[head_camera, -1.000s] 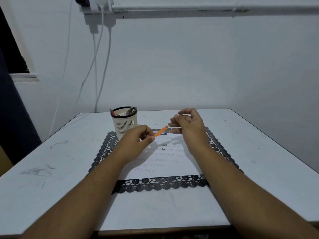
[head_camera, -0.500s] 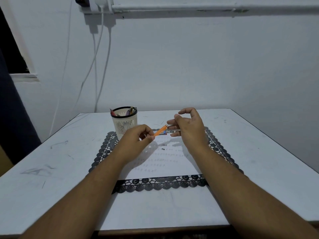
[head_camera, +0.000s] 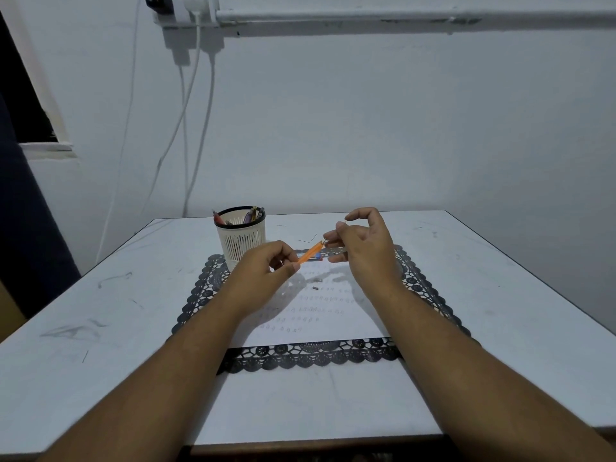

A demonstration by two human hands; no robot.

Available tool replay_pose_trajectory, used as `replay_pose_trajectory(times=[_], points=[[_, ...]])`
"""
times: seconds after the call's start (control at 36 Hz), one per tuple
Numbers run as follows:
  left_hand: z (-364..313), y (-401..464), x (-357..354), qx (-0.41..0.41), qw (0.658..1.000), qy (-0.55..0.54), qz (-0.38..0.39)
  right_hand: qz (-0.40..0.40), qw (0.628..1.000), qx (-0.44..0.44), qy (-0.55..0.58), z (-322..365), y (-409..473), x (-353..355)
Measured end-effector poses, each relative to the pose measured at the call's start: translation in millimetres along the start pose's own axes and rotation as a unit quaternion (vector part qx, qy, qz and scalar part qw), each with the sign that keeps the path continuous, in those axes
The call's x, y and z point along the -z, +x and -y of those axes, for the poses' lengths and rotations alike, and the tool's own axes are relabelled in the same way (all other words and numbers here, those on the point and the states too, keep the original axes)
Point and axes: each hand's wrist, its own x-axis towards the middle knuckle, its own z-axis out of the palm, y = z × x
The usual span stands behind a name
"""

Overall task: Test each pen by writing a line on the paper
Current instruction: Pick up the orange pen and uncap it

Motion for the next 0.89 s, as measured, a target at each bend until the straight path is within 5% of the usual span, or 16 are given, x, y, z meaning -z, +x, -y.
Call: replay_pose_trajectory(times=[0.64,0.89], points=[[5.0,2.9,-1.1,-0.007,1.000,-0.001,-0.004,-0.001,1.000,0.004,0.015,-1.4,-0.9,-1.6],[5.8,3.4,-1.5,0.000,1.000,-0.005,-0.008,0.020,0.995,0.030,-0.097,-11.4,-0.1,-0.2]])
